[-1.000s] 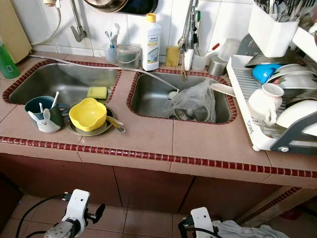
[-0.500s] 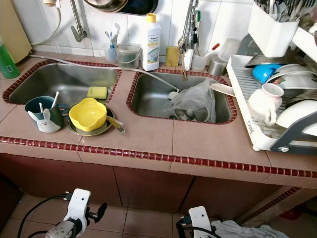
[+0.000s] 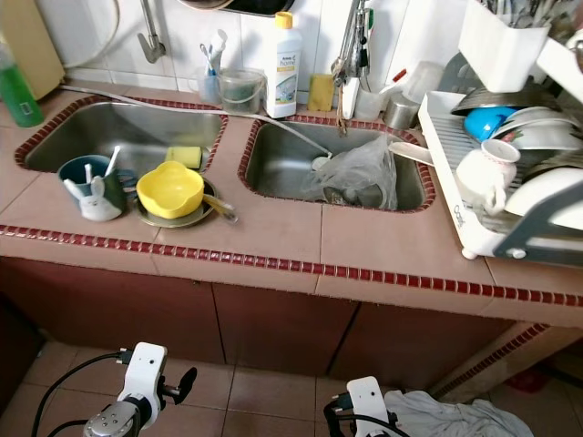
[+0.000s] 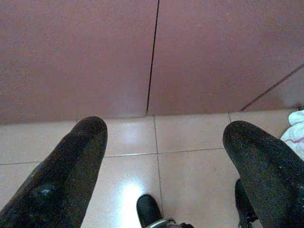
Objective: Kitchen organization
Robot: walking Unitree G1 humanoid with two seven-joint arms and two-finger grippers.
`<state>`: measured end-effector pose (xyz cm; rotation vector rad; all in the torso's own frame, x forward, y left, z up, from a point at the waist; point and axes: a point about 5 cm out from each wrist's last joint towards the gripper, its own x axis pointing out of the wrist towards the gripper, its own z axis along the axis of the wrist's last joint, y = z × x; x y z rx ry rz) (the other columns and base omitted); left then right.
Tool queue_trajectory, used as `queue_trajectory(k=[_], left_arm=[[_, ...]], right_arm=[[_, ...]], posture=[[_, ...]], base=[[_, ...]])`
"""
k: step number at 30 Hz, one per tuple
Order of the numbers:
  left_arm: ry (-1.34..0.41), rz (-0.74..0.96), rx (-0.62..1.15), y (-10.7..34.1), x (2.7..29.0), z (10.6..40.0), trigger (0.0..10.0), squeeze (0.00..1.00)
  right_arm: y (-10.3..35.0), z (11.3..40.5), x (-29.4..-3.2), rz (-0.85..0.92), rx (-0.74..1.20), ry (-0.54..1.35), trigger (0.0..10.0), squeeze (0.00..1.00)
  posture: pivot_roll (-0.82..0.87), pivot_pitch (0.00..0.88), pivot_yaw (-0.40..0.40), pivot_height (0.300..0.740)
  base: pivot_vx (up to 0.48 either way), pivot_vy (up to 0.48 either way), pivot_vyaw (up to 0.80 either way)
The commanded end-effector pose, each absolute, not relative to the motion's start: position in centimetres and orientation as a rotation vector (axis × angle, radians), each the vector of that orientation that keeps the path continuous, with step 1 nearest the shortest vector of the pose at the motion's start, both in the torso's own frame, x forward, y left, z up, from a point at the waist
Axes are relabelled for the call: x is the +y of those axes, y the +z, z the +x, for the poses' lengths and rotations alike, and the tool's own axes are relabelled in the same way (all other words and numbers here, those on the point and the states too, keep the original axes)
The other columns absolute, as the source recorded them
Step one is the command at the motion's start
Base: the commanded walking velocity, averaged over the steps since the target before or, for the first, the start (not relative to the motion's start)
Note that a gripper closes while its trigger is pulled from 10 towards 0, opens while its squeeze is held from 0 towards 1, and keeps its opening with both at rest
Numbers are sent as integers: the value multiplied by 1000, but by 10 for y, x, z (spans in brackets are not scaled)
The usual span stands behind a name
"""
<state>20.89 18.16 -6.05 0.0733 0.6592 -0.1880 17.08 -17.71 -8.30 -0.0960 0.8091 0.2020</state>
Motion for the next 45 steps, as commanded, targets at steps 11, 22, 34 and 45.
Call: queue_trajectory(k=[11, 22, 34, 45], left_arm=[[-202, 94, 648, -59, 180, 212, 10000, 0], [-323, 121, 515, -41, 172, 231, 10000, 0], [-595, 171, 232, 4, 165, 256, 10000, 0], [-532, 122, -9, 65, 180, 285, 10000, 0]], right_arm=[[-85, 168, -180, -89, 823, 186, 10000, 0], [-70, 191, -173, -71, 704, 297, 10000, 0], [-21, 242, -159, -93, 395, 550, 10000, 0], [59, 289, -168, -99, 12, 505, 10000, 0]], posture=[[78, 0, -38, 740], [75, 0, -38, 740], [69, 0, -27, 740], [77, 0, -27, 740]], base=[[-114, 0, 0], [0, 0, 0], [0, 0, 0], [0, 0, 0]])
